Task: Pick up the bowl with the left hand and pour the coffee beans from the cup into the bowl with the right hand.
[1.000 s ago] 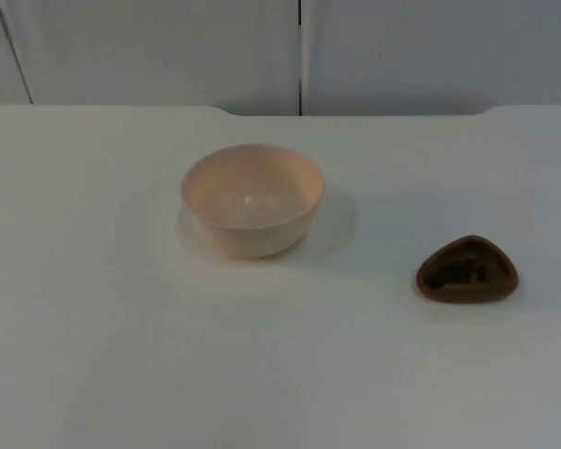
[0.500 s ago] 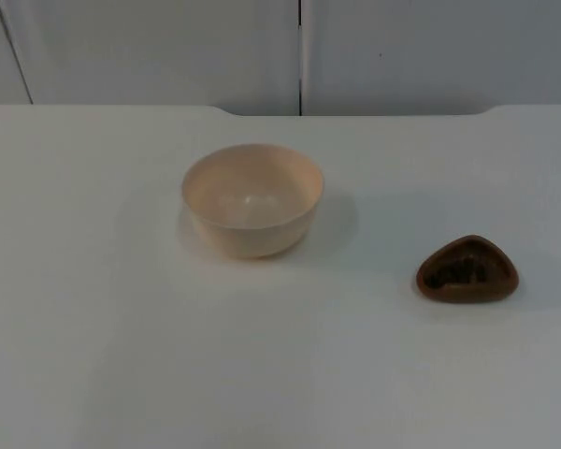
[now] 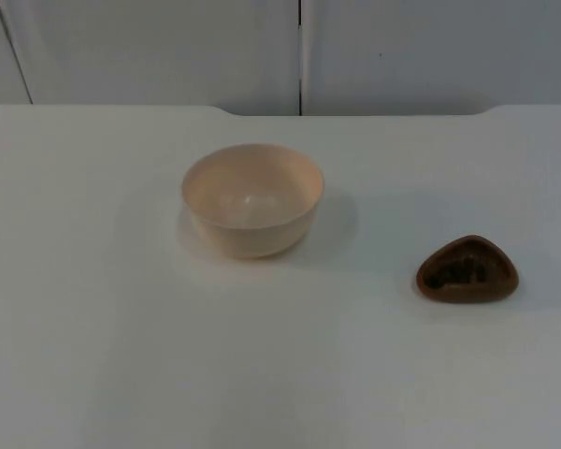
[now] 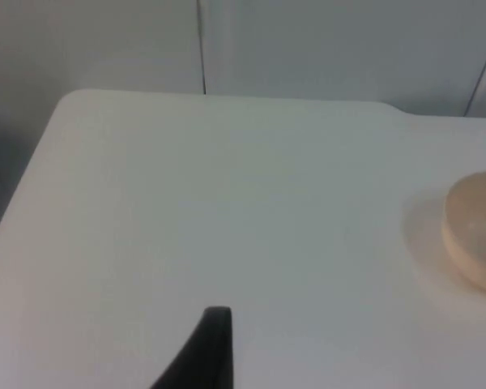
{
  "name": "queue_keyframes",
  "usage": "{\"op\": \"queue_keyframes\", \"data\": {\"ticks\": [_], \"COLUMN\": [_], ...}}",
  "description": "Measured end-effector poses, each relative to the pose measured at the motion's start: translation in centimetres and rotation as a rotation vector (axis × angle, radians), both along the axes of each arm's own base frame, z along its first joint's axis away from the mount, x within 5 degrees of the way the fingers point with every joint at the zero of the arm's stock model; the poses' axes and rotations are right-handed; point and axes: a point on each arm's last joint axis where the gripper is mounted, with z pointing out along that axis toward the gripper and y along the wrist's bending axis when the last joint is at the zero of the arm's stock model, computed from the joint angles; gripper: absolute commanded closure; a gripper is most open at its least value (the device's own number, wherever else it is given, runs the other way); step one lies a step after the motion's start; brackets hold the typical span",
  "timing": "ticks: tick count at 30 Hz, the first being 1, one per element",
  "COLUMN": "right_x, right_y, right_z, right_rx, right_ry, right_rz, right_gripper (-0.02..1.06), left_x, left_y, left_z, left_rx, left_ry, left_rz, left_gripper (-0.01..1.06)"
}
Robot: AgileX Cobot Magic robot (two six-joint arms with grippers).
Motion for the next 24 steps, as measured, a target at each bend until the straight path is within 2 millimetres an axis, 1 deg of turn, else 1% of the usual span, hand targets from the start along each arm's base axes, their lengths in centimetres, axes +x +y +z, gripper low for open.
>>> {"op": "queue_keyframes", "data": {"ticks": [1, 5, 8, 10, 12, 16, 17, 21, 22, 24], "right_x": [0.0, 0.0, 0.0, 0.0, 0.0, 0.0, 0.0, 0.0, 0.0, 0.0], "right_y": [0.0, 0.0, 0.0, 0.0, 0.0, 0.0, 0.0, 0.0, 0.0, 0.0], "right_z": [0.0, 0.0, 0.0, 0.0, 0.0, 0.0, 0.0, 0.0, 0.0, 0.0], "right_rx": [0.0, 0.0, 0.0, 0.0, 0.0, 0.0, 0.0, 0.0, 0.0, 0.0], "right_ry": [0.0, 0.0, 0.0, 0.0, 0.0, 0.0, 0.0, 0.0, 0.0, 0.0], "right_rz": [0.0, 0.0, 0.0, 0.0, 0.0, 0.0, 0.0, 0.0, 0.0, 0.0], "right_gripper": [-0.01, -0.01, -0.01, -0.01, -0.01, -0.01, -0.01, -0.01, -0.01, -0.01], "left_x": [0.0, 1.4, 1.9, 2.6, 2.8, 3.9, 3.9, 5.7, 5.7, 6.6], "left_y": [0.0, 0.1, 0.1, 0.1, 0.1, -0.1, -0.1, -0.5, -0.5, -0.7], "left_z": [0.0, 0.0, 0.0, 0.2, 0.3, 1.1, 1.1, 1.6, 1.6, 1.8], "left_rx": [0.0, -0.003, -0.003, -0.007, -0.006, -0.013, -0.013, -0.037, -0.037, -0.046], "left_ry": [0.0, 0.01, 0.012, 0.015, 0.021, 0.02, 0.02, 0.043, 0.043, 0.054], "left_rz": [0.0, -0.003, -0.009, -0.014, -0.016, -0.037, -0.037, -0.095, -0.095, -0.127], "left_gripper": [0.0, 0.0, 0.0, 0.0, 0.0, 0.0, 0.0, 0.0, 0.0, 0.0]}}
